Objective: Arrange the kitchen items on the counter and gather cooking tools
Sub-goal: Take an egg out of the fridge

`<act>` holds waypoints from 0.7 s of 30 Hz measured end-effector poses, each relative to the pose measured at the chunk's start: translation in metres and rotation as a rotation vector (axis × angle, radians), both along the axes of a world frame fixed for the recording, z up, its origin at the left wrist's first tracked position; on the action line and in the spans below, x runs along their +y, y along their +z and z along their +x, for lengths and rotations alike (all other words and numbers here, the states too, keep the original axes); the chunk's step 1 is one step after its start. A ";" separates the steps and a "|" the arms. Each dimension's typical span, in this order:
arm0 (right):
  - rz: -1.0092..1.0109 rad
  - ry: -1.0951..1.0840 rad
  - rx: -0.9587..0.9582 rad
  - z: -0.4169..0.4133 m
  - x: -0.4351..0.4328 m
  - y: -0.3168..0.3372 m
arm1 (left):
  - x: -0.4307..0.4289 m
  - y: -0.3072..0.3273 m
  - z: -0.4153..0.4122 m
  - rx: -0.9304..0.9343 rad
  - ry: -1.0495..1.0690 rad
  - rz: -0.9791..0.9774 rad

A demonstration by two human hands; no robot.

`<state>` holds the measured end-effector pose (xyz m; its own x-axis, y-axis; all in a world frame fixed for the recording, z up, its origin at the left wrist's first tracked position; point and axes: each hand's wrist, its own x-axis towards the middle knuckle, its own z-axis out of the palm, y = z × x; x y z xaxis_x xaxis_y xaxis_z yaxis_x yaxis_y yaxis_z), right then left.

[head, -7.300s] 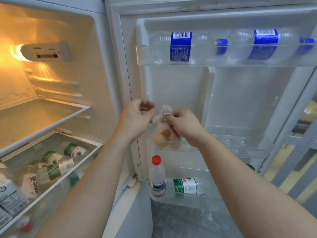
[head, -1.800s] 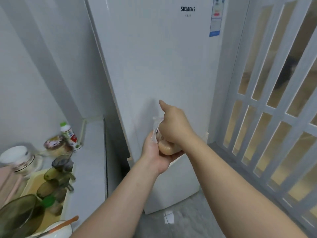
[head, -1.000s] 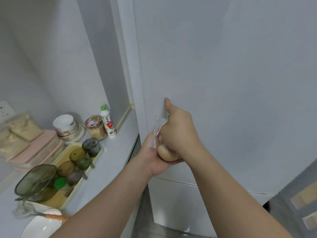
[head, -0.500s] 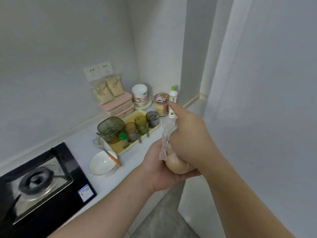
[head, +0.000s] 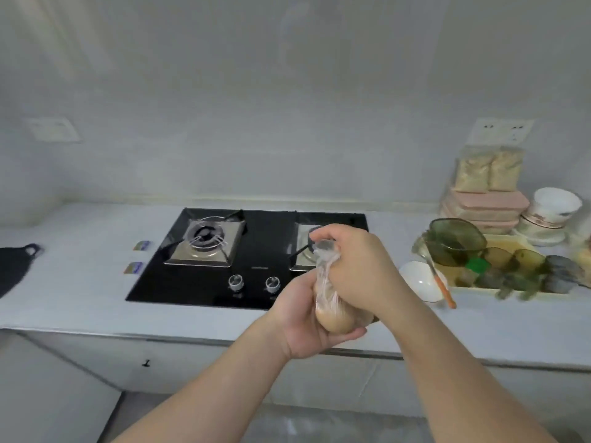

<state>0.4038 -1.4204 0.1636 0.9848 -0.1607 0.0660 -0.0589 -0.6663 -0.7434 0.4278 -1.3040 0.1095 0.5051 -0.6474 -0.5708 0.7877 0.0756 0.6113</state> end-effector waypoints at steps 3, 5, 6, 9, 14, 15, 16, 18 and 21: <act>0.023 0.105 0.027 0.033 0.088 -0.010 | 0.092 -0.013 0.020 0.014 0.150 -0.058; 0.027 0.130 0.025 0.053 0.142 -0.018 | 0.148 -0.025 0.032 0.018 0.232 -0.090; 0.025 0.140 0.027 0.062 0.168 -0.021 | 0.174 -0.031 0.037 0.024 0.274 -0.098; 0.040 0.193 0.042 0.090 0.239 -0.035 | 0.243 -0.044 0.051 0.053 0.390 -0.136; 0.046 0.329 0.067 0.131 0.325 -0.046 | 0.325 -0.056 0.081 0.082 0.506 -0.143; 0.038 0.359 0.089 0.146 0.341 -0.051 | 0.341 -0.060 0.093 0.077 0.514 -0.149; 0.021 0.372 0.094 0.155 0.350 -0.054 | 0.348 -0.062 0.101 0.080 0.526 -0.141; 0.000 0.377 0.089 0.184 0.368 -0.063 | 0.366 -0.066 0.123 0.096 0.546 -0.155; -0.019 0.390 0.091 0.234 0.399 -0.078 | 0.395 -0.080 0.164 0.118 0.560 -0.162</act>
<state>0.6375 -1.0218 0.0859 0.9736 0.2270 -0.0253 0.1360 -0.6651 -0.7342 0.5921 -0.9088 0.0299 0.7340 -0.3843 -0.5600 0.6631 0.5839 0.4684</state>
